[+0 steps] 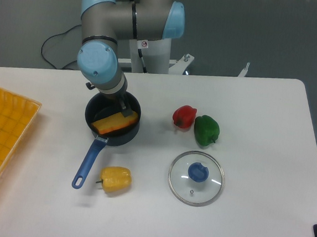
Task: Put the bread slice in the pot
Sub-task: 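Release the bread slice flat into the saucepan and open the gripper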
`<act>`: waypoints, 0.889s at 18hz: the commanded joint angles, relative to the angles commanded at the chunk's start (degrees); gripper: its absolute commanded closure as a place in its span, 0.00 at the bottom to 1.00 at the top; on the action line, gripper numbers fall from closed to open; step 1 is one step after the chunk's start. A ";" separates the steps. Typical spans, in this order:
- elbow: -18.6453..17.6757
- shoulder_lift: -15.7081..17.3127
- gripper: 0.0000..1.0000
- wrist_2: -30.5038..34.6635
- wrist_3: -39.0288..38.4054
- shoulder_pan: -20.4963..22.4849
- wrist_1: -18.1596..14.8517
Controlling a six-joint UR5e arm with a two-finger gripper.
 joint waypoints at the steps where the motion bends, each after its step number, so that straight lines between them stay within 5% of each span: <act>1: 0.18 0.00 0.00 -0.35 -0.52 0.00 0.52; 6: 5.62 0.26 0.00 -3.68 0.17 3.25 1.31; 11: 8.44 -1.14 0.00 -3.78 0.26 6.15 10.97; 16: 8.97 -1.58 0.00 -4.04 0.26 8.35 14.50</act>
